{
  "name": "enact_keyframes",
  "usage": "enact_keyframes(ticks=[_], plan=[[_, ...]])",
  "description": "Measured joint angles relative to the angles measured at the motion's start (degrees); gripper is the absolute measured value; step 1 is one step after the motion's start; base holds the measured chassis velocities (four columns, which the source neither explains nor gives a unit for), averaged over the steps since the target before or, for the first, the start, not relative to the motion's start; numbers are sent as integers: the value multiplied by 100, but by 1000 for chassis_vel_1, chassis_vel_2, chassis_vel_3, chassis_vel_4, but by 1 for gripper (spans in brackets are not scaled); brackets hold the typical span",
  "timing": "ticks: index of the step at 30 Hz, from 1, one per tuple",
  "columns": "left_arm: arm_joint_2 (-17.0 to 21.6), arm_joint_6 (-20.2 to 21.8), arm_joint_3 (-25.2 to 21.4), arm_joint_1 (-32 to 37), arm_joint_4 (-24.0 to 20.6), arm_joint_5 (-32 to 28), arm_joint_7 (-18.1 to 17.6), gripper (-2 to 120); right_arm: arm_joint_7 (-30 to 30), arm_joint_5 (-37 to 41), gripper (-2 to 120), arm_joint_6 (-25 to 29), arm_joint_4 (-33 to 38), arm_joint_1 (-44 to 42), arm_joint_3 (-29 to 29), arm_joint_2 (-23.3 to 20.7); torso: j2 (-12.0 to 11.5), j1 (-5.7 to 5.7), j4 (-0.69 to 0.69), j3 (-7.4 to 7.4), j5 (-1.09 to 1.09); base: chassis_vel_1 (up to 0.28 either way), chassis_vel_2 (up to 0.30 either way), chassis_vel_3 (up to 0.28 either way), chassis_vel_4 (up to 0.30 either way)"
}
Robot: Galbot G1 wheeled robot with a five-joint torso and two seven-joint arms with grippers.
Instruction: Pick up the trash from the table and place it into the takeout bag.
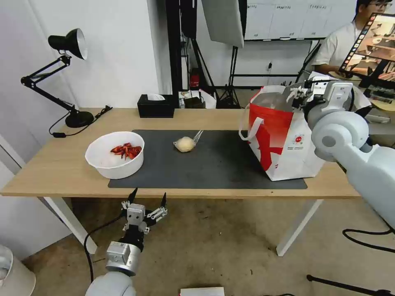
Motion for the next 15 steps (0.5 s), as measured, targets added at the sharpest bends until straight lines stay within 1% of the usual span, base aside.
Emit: enact_keyframes(ticks=[1,2,4,5,8,9,13,14,15], plan=[[0,0,0,0,0,0,0,100,0,0,9,0,0,0,0,0,0,0,0,0,0,0,0,0,0],[0,-1,5,-2,-1,-2,2,100,-2,11,16,-82,-4,27,-13,-17,0,0,0,0,0,0,0,0,0],[1,-2,15,-9,0,-4,3,100,-8,7,25,-169,-26,66,-36,-36,0,0,0,0,0,0,0,0,0],[1,-2,15,-9,0,-4,3,100,-8,7,25,-169,-26,66,-36,-36,0,0,0,0,0,0,0,0,0],[16,-2,16,-16,-1,-12,4,100,-32,-8,39,-195,-35,82,-52,-57,0,0,0,0,0,0,0,0,0],[16,-2,16,-16,-1,-12,4,100,-32,-8,39,-195,-35,82,-52,-57,0,0,0,0,0,0,0,0,0],[35,-1,9,-19,-9,-18,4,100,-106,-24,59,-197,-35,106,-84,-62,0,0,0,0,0,0,0,0,0],[35,-1,9,-19,-9,-18,4,100,-106,-24,59,-197,-35,106,-84,-62,0,0,0,0,0,0,0,0,0],[35,-2,8,-19,-14,-19,5,100,-125,-24,62,-194,-35,108,-87,-62,0,0,0,0,0,0,0,0,0]])
